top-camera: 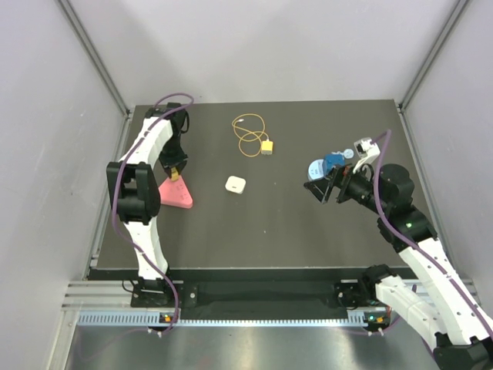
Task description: Insert the plug
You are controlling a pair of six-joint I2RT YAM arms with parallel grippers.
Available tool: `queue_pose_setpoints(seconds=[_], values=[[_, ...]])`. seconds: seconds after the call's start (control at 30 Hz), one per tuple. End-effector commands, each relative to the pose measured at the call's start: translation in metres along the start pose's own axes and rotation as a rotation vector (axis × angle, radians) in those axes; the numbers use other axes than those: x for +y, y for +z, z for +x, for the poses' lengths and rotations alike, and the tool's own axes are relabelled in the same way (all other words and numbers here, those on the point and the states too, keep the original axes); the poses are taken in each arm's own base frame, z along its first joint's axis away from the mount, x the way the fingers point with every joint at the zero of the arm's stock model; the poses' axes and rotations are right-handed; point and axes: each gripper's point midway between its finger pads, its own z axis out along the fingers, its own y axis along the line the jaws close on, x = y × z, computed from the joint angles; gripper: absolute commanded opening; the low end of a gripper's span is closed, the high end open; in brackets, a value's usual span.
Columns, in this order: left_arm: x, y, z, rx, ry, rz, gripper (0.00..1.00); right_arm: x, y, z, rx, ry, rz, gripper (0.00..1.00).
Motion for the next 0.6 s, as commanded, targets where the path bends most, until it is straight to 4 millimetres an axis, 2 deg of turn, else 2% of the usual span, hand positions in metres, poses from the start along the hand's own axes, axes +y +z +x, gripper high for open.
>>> queue_pose_setpoints(seconds=[0.0,0.57], values=[[0.004,0.003,-0.001,0.013,0.003,-0.015,0.0,0.012,-0.009,-0.028,-0.08,-0.046,-0.016,1.0],[-0.005,0.016,-0.001,0.03,0.018,0.0,0.0,0.007,-0.007,-0.028,-0.073,-0.059,0.007,1.0]])
